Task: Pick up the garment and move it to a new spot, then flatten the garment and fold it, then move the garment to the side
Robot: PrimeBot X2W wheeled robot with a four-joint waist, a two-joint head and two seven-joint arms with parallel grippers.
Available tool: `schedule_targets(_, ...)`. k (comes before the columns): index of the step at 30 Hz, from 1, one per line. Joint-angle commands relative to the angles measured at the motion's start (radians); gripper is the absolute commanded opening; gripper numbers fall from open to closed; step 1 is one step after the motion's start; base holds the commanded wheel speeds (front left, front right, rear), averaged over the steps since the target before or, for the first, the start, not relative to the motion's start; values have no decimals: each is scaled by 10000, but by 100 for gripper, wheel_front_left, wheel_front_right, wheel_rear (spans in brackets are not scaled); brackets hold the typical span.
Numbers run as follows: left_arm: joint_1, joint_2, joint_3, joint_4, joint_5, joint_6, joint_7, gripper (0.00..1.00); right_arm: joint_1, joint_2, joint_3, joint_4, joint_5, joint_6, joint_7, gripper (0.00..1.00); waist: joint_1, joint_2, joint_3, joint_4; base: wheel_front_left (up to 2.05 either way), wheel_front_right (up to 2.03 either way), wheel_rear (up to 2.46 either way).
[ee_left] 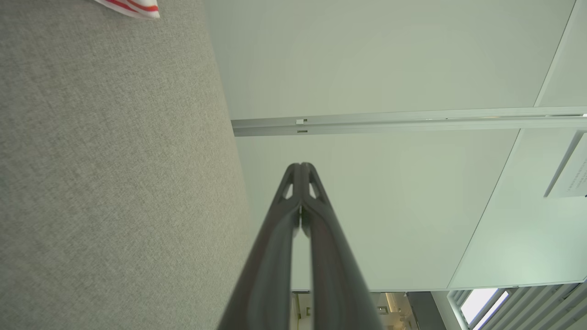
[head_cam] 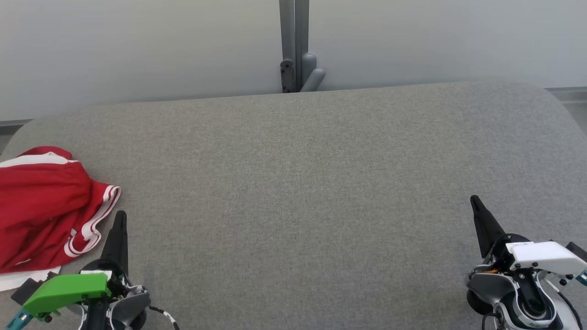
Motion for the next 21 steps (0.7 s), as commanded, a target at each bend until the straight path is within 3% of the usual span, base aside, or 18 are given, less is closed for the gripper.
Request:
schedule_targets(1, -129, 63, 1, -29, -37, -29, -19, 0, -32, -48, -7, -37, 51, 4, 20, 0, 0, 100, 0, 0, 0, 0, 0)
schedule_targets(3, -129, 63, 1, -29, -37, -29, -19, 0, -32, -48, -7, -37, 49, 4, 20, 0, 0, 100, 0, 0, 0, 0, 0)
schedule_targets(4, 0, 0, 0, 0, 0, 0, -1, 100, 0, 0, 0, -1, -3, 0, 0, 100, 0, 0, 0, 0, 0, 0, 0)
schedule_targets(13, 238, 24, -174, 221, 316, 9, -257, 100, 281, -22, 178, 46, -274, -2, -227, 100, 0, 4, 10, 0, 0, 0, 0)
schedule_targets(21, 306, 121, -319, 190, 1729, 6, -652, 100, 349, -242, 427, -85, -1585, -1, -661, 100, 0, 10, 29, -5, 0, 0, 0)
